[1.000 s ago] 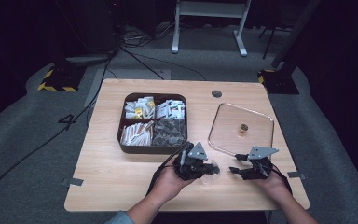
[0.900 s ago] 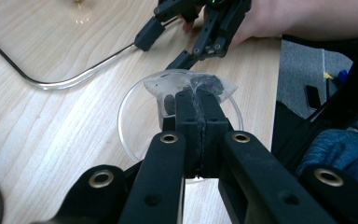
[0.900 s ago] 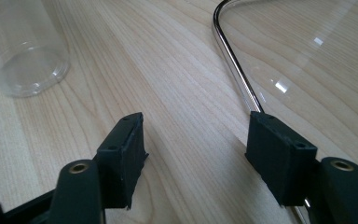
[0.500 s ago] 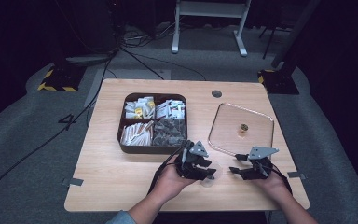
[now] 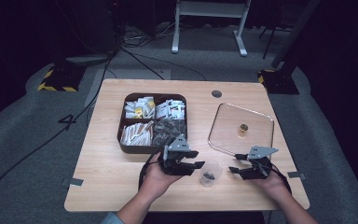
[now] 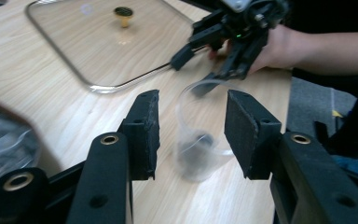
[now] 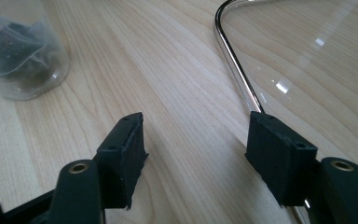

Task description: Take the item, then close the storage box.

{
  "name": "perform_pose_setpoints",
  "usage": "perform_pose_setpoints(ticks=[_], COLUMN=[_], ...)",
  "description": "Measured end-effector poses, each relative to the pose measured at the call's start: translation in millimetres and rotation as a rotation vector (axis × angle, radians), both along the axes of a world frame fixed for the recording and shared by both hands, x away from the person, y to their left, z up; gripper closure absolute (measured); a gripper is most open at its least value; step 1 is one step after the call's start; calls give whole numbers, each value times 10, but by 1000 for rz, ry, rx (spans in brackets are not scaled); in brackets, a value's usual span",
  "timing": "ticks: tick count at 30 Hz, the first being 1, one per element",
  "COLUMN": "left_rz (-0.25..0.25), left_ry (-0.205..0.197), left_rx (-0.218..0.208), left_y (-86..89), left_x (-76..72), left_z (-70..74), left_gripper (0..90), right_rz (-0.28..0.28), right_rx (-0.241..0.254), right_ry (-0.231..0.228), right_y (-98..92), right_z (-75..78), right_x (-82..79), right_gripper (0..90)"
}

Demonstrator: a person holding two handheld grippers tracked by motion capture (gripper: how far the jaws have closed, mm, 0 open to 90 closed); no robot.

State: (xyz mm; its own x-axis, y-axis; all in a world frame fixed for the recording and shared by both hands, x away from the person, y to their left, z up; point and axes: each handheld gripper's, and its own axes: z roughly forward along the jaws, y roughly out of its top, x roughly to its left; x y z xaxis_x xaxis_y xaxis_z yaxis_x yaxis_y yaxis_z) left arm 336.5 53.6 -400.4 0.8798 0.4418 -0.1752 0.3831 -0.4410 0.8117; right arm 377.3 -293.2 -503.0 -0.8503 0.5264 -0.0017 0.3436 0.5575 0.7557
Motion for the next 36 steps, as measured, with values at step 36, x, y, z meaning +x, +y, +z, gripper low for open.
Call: perform_pose_setpoints(ticks=[36], left_rz=[159], left_ry=[70], left_rx=[199], left_y=[752], left_x=[-20], left_z=[-658], left_gripper=[499], right_rz=[-64], right_rx=[37], right_ry=[-2], right_y=[-38], right_z=[114], right_x=[32], right_gripper=[374])
